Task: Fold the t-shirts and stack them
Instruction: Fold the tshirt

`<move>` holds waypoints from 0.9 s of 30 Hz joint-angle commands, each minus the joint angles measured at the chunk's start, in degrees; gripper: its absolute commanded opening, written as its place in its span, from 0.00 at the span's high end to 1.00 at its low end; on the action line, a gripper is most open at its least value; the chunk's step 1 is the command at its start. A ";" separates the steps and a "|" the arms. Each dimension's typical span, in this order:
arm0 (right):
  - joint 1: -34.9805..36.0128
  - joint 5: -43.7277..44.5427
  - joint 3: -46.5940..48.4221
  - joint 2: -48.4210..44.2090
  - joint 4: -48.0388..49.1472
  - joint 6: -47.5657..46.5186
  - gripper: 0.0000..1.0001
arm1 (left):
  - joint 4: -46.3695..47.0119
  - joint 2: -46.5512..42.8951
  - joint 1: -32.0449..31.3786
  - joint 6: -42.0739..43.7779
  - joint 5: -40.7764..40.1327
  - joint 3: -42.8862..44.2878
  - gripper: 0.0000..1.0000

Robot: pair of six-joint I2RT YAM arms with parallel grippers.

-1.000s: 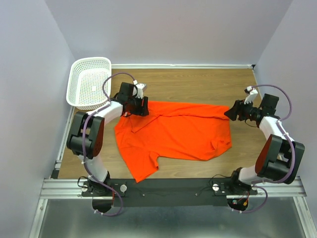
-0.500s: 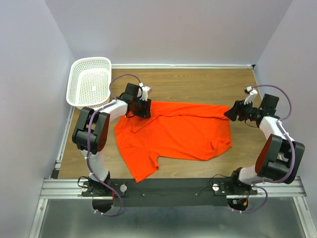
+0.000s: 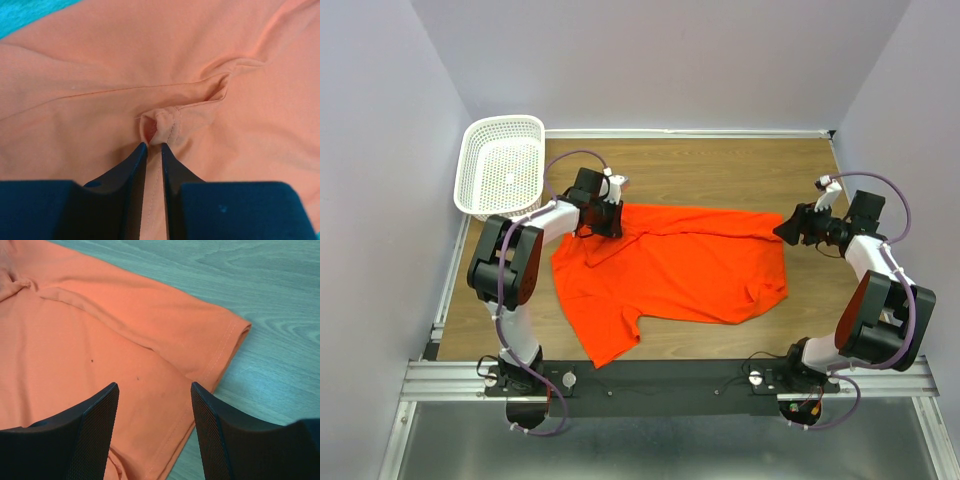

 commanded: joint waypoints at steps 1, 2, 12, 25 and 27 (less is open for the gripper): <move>-0.55 -1.46 0.63 0.42 -1.17 -0.74 0.33 | -1.34 -3.33 -0.55 0.26 3.30 -0.43 0.76; -0.63 -1.46 0.72 0.51 -1.17 -0.66 0.33 | -1.34 -3.86 -0.47 0.25 3.65 -0.69 0.79; -0.81 -1.81 0.98 0.69 -1.35 -0.31 0.33 | -1.42 -5.97 -0.55 0.17 5.06 -2.18 0.94; -1.34 -2.86 1.07 0.69 -1.52 -0.31 0.32 | -1.77 -6.60 -1.26 -0.71 -5.39 -0.88 0.55; -1.43 -2.86 1.07 0.60 -1.52 -0.39 0.32 | -2.21 -5.19 -1.34 -0.45 -6.01 0.18 0.55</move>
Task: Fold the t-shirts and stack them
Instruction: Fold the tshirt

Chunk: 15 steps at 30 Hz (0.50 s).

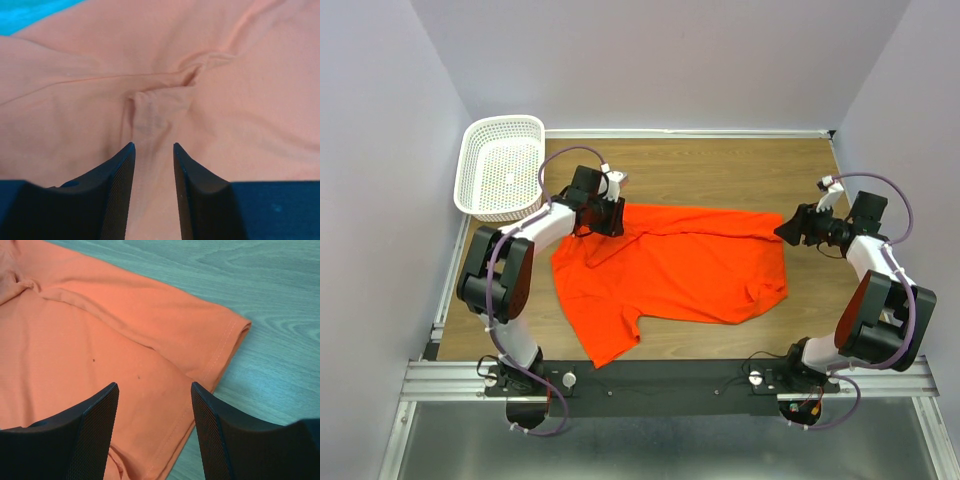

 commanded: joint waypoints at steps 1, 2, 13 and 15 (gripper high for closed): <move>-0.62 -1.92 0.98 0.40 -1.13 -0.39 0.32 | -0.77 2.40 -0.12 0.58 -5.22 3.05 0.55; -0.71 -1.84 0.98 0.40 -1.22 -0.39 0.32 | -0.77 3.02 -0.21 0.58 -5.31 3.14 0.55; -1.06 -2.63 1.16 1.02 -1.31 -0.39 0.32 | -1.74 6.80 -0.12 1.72 -2.77 4.02 0.60; -1.15 -2.63 1.16 0.93 -1.31 -0.30 0.32 | -1.74 7.15 -0.21 1.72 -2.50 4.02 0.62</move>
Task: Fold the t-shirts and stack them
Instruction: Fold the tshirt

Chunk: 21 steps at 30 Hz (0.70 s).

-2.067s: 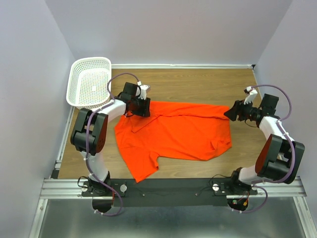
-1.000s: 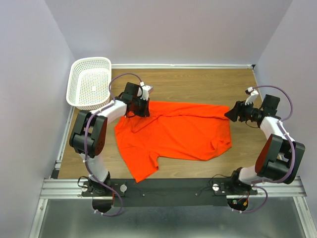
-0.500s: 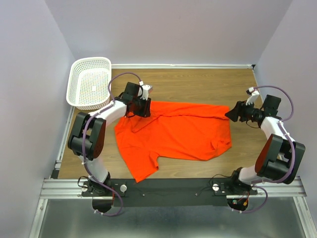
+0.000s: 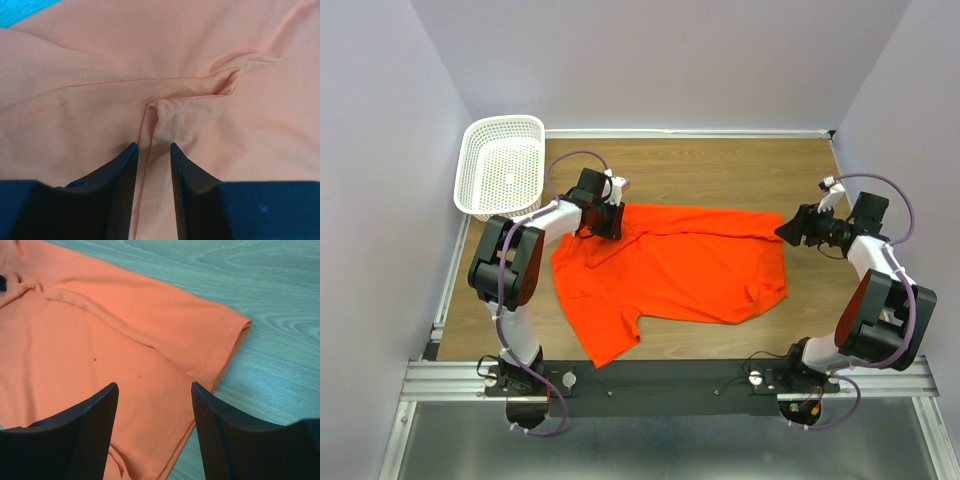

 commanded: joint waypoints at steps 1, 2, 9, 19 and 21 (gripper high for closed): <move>-0.60 -1.73 1.16 0.62 -1.13 -0.30 0.32 | -0.97 1.36 -0.16 1.11 1.06 1.24 0.63; -0.69 -1.82 1.25 0.53 -1.22 -0.30 0.32 | -0.89 1.63 -0.16 1.02 1.41 1.24 0.64; -0.86 -2.08 1.25 0.62 -1.31 -0.30 0.32 | -1.41 1.37 -0.25 1.20 3.52 1.51 0.81; -1.13 -2.26 1.25 0.62 -1.39 -0.39 0.32 | -1.50 -1.97 -0.69 0.67 9.23 -0.33 1.00; -1.21 -2.43 1.25 0.62 -1.39 -0.39 0.32 | -1.33 -3.73 -0.78 0.41 9.76 -1.30 1.00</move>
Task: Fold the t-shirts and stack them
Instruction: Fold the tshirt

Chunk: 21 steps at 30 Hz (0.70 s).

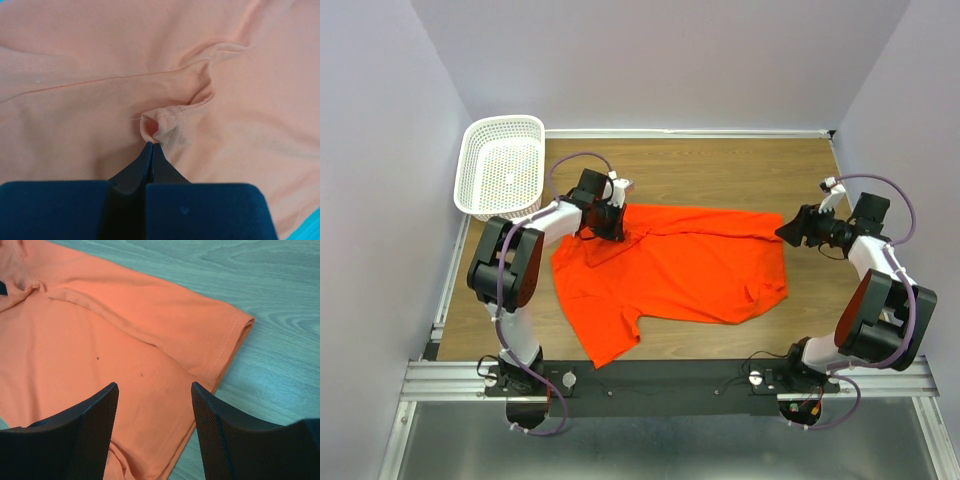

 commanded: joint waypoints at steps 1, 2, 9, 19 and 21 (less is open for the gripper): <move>-0.78 -1.65 1.25 0.62 -0.72 -0.39 0.32 | -0.85 -4.87 -0.69 -0.53 4.04 -2.46 1.00; -0.78 -1.56 1.33 0.71 -0.72 -0.31 0.32 | -0.58 -6.09 -0.87 -0.71 4.47 -3.16 1.00; -0.87 -1.91 1.51 0.45 -0.72 -0.13 0.32 | 1.35 -7.68 -3.94 -1.85 7.29 -10.46 1.00; -0.95 -1.65 1.25 0.53 -0.98 -1.00 0.32 | 3.99 -13.92 -5.97 -4.57 10.10 -11.43 0.36; -0.95 -1.47 1.16 0.53 -1.33 -2.49 0.32 | 4.77 -18.04 -5.70 -6.06 1.88 -10.12 0.32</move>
